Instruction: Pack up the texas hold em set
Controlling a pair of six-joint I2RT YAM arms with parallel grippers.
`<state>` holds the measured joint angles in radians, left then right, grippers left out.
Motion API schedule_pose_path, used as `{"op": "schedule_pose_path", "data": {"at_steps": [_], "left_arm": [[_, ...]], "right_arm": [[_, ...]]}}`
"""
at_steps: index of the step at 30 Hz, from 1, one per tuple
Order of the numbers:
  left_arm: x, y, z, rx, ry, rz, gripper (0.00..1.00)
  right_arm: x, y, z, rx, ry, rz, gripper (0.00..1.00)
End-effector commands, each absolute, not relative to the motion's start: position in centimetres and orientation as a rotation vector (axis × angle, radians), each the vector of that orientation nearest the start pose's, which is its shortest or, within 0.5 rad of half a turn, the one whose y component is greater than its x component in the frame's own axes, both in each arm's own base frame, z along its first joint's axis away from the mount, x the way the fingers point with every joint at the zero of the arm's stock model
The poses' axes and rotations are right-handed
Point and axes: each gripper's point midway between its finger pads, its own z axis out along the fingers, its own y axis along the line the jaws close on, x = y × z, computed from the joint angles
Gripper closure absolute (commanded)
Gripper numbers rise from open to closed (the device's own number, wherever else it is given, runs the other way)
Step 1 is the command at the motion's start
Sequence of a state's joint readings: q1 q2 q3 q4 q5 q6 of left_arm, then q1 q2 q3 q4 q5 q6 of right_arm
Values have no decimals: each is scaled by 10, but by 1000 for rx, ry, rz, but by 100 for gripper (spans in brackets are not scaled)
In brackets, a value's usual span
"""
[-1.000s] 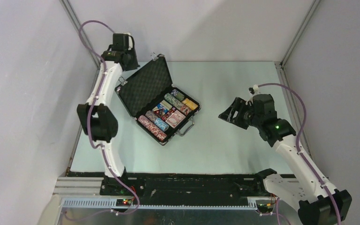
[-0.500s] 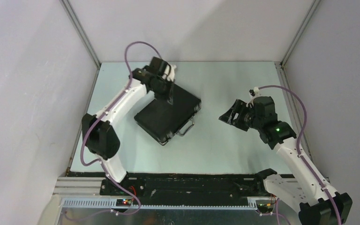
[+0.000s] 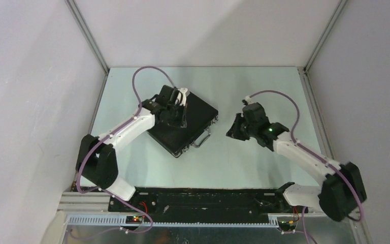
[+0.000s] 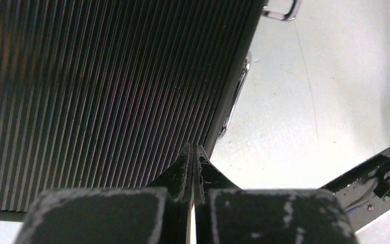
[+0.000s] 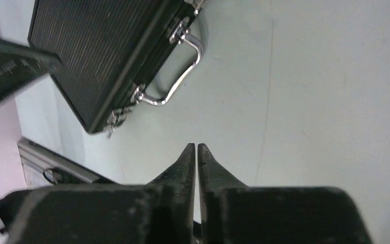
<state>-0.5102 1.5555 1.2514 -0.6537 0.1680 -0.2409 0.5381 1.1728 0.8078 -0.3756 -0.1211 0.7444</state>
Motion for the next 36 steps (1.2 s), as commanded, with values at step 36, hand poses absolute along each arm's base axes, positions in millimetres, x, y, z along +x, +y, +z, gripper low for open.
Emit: {"op": "schedule_pose_path", "data": {"at_steps": [36], "left_arm": [[305,-200,58,148,2509,-577,100]], "right_arm": [[367,242,24,293,2624,192,100]]}}
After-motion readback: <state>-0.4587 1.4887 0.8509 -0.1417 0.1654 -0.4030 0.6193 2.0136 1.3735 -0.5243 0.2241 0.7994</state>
